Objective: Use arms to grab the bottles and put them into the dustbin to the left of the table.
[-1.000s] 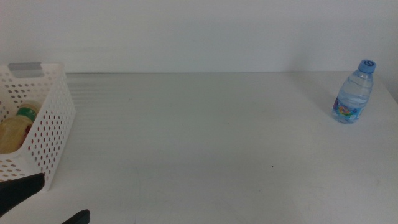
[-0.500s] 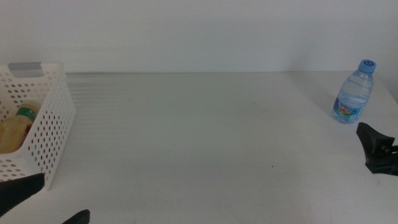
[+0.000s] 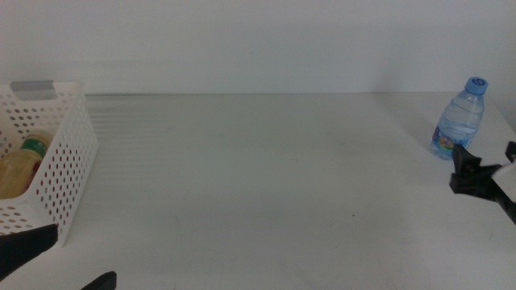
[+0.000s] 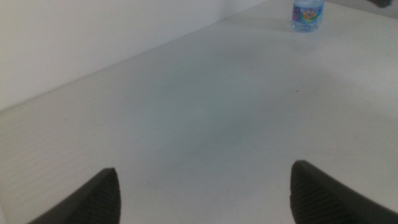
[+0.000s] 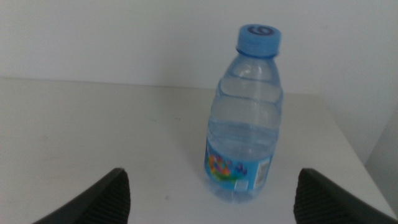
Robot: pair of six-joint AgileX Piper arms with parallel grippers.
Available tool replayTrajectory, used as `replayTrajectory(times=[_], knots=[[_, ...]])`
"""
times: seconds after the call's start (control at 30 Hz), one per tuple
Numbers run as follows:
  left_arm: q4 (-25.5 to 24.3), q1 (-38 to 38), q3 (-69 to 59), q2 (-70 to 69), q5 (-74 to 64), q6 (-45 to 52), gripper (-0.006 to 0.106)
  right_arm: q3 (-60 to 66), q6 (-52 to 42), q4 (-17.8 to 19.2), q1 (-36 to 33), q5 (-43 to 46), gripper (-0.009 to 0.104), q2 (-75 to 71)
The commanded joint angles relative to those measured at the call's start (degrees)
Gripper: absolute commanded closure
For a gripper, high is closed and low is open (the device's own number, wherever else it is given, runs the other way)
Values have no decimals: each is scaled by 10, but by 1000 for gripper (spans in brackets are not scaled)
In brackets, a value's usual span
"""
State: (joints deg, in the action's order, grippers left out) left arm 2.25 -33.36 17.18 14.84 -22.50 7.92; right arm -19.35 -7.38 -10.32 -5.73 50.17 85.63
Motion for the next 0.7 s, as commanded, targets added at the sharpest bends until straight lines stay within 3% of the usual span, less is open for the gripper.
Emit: replayTrajectory(times=[0.0,0.3,0.47,0.67], knots=[[7,-1,15,8,44,-9,12,-37,-28,1,4,48,21,13],[7,-1,15,8,44,-9,12,-124,-18,4,52,31,-1,104],[7,-1,15,8,44,-9,12,-174,-18,46,64,-9,0,138],[7,-1,15,8,44,-9,12,-233,-16,55,82,-9,0,189]])
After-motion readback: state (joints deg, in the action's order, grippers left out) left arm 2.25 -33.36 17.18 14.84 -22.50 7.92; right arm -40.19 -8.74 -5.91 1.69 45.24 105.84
